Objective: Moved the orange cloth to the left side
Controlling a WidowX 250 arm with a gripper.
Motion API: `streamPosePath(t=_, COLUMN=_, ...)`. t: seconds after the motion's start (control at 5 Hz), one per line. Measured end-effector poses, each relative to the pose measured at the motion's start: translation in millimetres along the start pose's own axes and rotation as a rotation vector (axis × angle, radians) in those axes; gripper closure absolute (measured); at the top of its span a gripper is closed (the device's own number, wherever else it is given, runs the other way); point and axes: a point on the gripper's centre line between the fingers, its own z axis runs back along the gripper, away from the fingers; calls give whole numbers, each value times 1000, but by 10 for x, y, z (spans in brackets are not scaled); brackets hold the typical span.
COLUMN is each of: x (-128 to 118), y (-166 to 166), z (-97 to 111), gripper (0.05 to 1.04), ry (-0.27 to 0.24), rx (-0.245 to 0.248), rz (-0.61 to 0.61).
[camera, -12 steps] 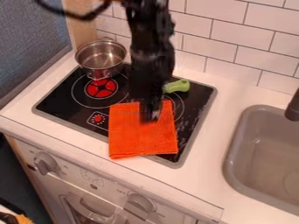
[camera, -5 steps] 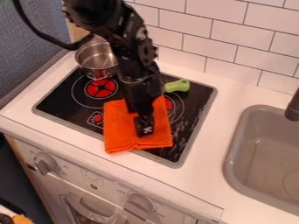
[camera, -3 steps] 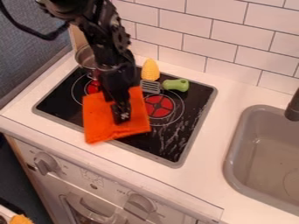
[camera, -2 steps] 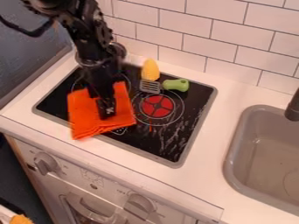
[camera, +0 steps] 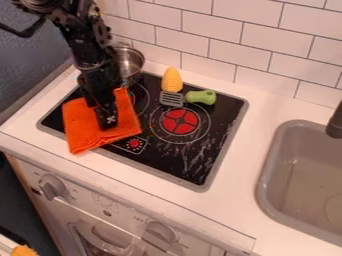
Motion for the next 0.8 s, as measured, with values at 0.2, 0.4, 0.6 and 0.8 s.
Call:
streamPosePath(t=0.2, x=-89, y=112, z=21, gripper=83, ry=16, rx=18, rz=24)
streamPosePath(t=0.4, x=-172, y=175, z=27, gripper=83, ry=29, rx=23, rz=46)
streamPosePath(t=0.6, x=-238, y=210, z=25, gripper=83, ry=36, rx=25, rz=71)
streamPosePath(t=0.8, x=-254, y=202, z=25, gripper=83, ry=42, rx=18, rz=76)
